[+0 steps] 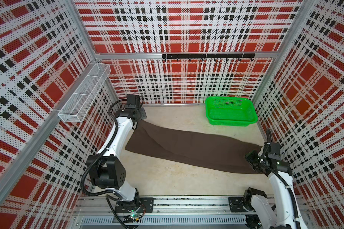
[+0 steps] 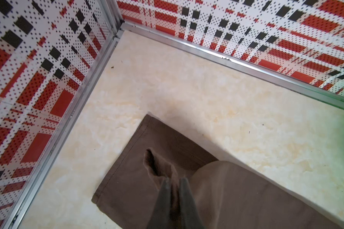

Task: Fold and stack the trousers
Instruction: Smooth out the trousers at the center of the table.

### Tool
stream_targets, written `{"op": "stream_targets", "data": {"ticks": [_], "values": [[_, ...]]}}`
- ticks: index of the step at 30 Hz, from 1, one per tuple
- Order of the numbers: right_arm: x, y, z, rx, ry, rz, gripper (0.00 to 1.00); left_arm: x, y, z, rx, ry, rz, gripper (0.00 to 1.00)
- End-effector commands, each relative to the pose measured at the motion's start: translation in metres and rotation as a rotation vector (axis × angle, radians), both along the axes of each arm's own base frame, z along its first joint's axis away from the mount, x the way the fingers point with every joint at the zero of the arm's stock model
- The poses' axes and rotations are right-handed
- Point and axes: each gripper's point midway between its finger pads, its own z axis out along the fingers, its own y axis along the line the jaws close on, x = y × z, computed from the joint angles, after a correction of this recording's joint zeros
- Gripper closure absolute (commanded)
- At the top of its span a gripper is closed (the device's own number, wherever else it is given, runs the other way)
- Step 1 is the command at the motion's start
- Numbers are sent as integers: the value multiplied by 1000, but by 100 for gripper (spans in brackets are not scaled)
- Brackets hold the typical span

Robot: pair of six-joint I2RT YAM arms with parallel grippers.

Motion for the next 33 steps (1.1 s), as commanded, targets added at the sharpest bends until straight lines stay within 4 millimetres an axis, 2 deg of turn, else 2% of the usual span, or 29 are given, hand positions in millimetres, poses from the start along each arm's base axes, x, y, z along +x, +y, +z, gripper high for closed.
{"op": "stream_targets", "data": {"ticks": [1,6,17,24,28,33], "values": [[-24,11,-27,108,117,-83,54,-5,18,13,-33,-55,42,100],[-24,15,-46,194,164,-178,55,-9,36,12,-43,-64,77,100],[-7,2,-61,234,203,-340,57,-7,41,1,-62,-58,74,100],[0,-6,-73,218,231,-384,58,-5,43,4,-58,-65,74,100],[-2,-6,-85,229,253,-401,65,-3,44,3,-60,-66,76,100],[3,-8,-85,234,226,-422,83,-1,47,4,-63,-68,77,100]]}}
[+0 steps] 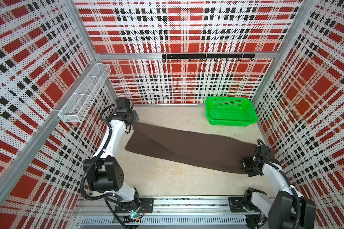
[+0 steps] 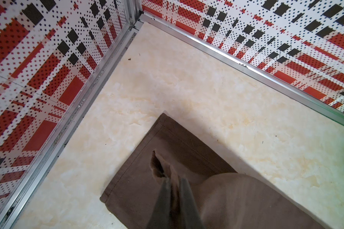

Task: Fold and stack the trousers
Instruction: Smooth out the trousers at the center of the table.

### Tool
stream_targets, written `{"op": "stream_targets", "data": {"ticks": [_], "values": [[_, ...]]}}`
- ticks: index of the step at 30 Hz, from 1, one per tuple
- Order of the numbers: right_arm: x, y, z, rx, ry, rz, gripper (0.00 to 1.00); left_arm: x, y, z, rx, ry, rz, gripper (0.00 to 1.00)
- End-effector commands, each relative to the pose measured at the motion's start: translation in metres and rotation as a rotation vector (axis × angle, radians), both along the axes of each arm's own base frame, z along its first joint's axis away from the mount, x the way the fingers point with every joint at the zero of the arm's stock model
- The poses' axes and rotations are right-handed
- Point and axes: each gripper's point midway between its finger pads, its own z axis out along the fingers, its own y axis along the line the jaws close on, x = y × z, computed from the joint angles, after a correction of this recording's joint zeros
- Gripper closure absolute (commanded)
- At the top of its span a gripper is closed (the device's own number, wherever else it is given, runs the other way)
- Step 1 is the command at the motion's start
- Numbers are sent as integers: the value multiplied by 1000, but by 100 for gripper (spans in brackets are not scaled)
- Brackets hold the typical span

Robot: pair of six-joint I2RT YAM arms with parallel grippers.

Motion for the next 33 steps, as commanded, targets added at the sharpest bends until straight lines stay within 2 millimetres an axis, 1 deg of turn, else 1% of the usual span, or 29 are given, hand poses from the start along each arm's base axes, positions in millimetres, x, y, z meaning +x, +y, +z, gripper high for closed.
{"op": "stream_targets", "data": {"ticks": [1,2,4,6,8,10,12,16,19,21,23,27,29,31,32,33], "values": [[9,-9,4,-23,-36,-54,87,8,8,15,2,-50,6,100],[11,-10,7,-28,-43,-58,90,9,8,15,0,-51,7,100],[17,-13,17,-38,-65,-59,93,12,9,15,-7,-53,6,100],[27,-17,33,-52,-102,-60,94,19,10,17,-13,-59,1,100],[38,-21,52,-72,-144,-63,95,30,13,22,-22,-74,1,100],[51,-27,74,-89,-194,-64,96,47,14,33,-39,-104,-2,100],[63,-32,89,-100,-218,-62,97,66,14,46,-62,-138,-12,100],[81,-41,112,-97,-258,-67,97,103,7,78,-105,-208,-58,100],[87,-44,126,-107,-293,-65,98,120,1,100,-149,-251,-81,100],[85,-42,129,-110,-296,-60,98,123,-2,102,-160,-250,-91,100],[78,-39,126,-105,-285,-50,98,116,-2,89,-153,-215,-84,100],[58,-29,112,-87,-268,-33,98,82,11,45,-150,-144,-33,100],[47,-24,103,-79,-250,-23,98,60,24,17,-159,-113,11,100],[33,-19,92,-73,-217,-6,98,36,41,-16,-169,-62,67,100],[27,-17,87,-76,-206,1,98,28,47,-29,-171,-43,87,100],[21,-15,81,-76,-191,7,98,18,54,-46,-174,-10,113,100]]}}
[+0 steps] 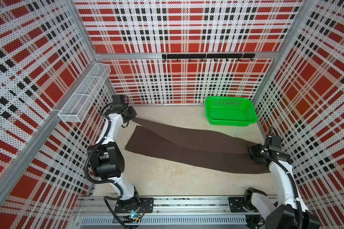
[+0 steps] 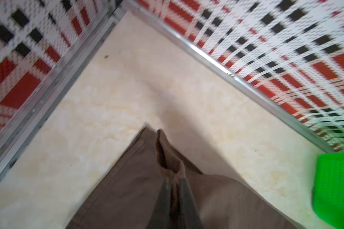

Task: Fold and stack the trousers
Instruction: Smooth out the trousers at the center of the table.

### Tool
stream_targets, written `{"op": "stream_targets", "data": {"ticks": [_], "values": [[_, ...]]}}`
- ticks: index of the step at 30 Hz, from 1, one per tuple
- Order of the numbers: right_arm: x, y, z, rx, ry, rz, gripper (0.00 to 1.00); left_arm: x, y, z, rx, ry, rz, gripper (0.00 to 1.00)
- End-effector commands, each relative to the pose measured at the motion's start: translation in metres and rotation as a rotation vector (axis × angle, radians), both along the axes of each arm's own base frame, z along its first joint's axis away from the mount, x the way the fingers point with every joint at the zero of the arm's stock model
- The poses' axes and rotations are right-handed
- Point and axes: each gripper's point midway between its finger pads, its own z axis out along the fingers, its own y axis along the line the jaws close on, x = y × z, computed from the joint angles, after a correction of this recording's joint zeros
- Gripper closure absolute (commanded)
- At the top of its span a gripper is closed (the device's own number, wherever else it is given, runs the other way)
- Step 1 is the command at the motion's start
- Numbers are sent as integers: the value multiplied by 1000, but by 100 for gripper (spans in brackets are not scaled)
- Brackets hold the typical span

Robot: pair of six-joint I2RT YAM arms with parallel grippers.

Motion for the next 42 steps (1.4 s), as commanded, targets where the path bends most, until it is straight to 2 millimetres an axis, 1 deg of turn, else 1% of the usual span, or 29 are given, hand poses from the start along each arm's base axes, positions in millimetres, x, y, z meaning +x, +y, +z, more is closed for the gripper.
{"op": "stream_targets", "data": {"ticks": [1,2,3,6,8,10,11,13,15,18,20,21,22,25,27,29,30,32,35,37,39,42], "values": [[-26,4,-17,-8,63,12,98,-20,33,-13,20,-18,95,100],[-32,6,-24,-8,80,17,98,-28,39,-26,20,13,113,100],[-39,8,-33,-7,102,20,98,-34,44,-35,20,29,130,100],[-52,13,-51,7,138,28,98,-43,52,-51,7,54,164,100],[-57,14,-59,6,150,28,98,-40,55,-52,-1,54,167,100],[-57,15,-61,12,149,29,98,-32,55,-44,-9,29,162,100],[-55,15,-60,16,145,29,98,-23,55,-35,-16,6,152,100],[-50,13,-53,9,129,32,98,0,53,-5,-19,-68,129,100],[-43,10,-41,-6,110,34,98,28,48,33,-6,-139,99,100],[-35,8,-28,-14,87,40,98,70,26,88,4,-232,25,100],[-34,8,-23,-15,77,43,97,88,15,104,14,-252,-6,100],[-34,9,-23,-14,76,45,97,92,13,104,16,-247,-9,100],[-35,10,-23,-12,76,46,97,93,12,95,13,-226,-8,100],[-42,13,-32,-3,85,47,97,77,20,45,1,-134,30,100],[-47,16,-41,6,101,52,97,58,31,9,-24,-89,71,100],[-55,19,-50,14,128,62,98,32,48,-25,-57,-41,132,100],[-58,20,-54,16,138,68,98,21,53,-37,-66,-25,156,100],[-66,21,-60,6,161,77,98,-2,69,-56,-73,2,215,100],[-73,21,-69,-3,183,84,98,-22,85,-76,-77,46,264,100],[-77,22,-75,1,198,87,98,-26,90,-82,-81,64,280,100],[-79,23,-80,4,210,88,98,-27,92,-84,-82,73,286,100],[-78,21,-82,-2,210,86,98,-26,93,-81,-82,71,288,100]]}}
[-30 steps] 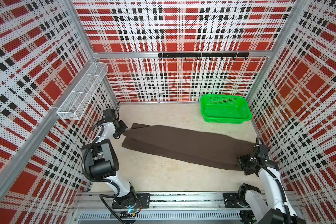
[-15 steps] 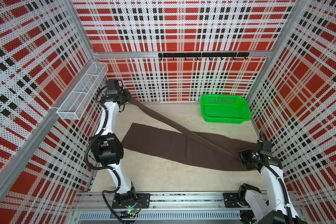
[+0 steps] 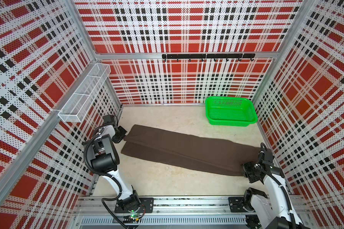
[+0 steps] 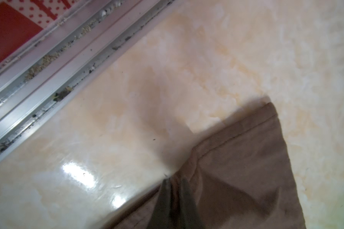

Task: Fold and stack the trousers
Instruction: Smooth out the trousers at the center of the table.

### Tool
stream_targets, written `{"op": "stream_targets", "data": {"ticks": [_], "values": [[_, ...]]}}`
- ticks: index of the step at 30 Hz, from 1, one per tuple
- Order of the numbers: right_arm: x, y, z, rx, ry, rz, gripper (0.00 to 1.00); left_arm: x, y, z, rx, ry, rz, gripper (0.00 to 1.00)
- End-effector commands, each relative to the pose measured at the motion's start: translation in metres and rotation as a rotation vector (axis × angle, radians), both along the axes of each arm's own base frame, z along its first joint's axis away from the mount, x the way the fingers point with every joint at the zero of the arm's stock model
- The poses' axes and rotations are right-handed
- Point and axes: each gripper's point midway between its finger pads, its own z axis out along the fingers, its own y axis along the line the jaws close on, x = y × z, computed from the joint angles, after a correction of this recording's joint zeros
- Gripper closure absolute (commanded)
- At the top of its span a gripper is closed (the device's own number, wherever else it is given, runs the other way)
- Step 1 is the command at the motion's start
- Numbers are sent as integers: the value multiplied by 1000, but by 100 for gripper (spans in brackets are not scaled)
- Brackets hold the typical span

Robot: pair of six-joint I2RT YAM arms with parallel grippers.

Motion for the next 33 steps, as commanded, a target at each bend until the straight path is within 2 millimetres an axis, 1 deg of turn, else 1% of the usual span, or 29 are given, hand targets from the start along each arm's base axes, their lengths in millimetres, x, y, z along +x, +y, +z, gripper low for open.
{"op": "stream_targets", "data": {"ticks": [1,4,6,7,8,9,12,13,15,19,20,21,23,26,29,31,33], "values": [[-5,-9,-4,-48,28,-16,98,22,14,43,69,-126,16,100],[-2,-11,-4,-53,30,-13,98,23,11,59,76,-153,-1,100],[-2,-11,-6,-52,37,-11,98,18,11,68,92,-160,-4,100],[-2,-11,-6,-55,36,-9,98,14,11,68,104,-155,0,100],[-2,-12,-7,-57,38,-9,98,9,14,66,114,-144,8,100],[-2,-12,-8,-58,39,-10,98,4,15,59,120,-123,16,100],[-2,-11,-12,-54,37,-11,97,-6,12,31,94,-60,13,100],[-2,-11,-13,-50,38,-11,96,-8,11,25,90,-42,14,99],[-2,-10,-13,-48,36,-6,94,-11,14,25,102,-29,25,94],[1,-9,-7,-52,8,15,87,-12,18,30,114,-16,38,73],[3,-8,-5,-52,-4,23,82,-12,19,32,117,-16,39,66],[5,-8,-2,-55,-16,33,77,-11,20,37,121,-22,40,62],[7,-8,7,-62,-31,51,69,-8,21,49,131,-39,40,58],[13,-11,23,-88,-53,84,60,-2,25,76,152,-79,45,49],[20,-13,45,-110,-84,111,54,8,22,104,171,-134,29,47],[26,-16,61,-132,-110,118,54,16,11,114,179,-149,-11,46],[35,-20,76,-156,-147,124,53,29,-13,117,174,-149,-86,46]]}}
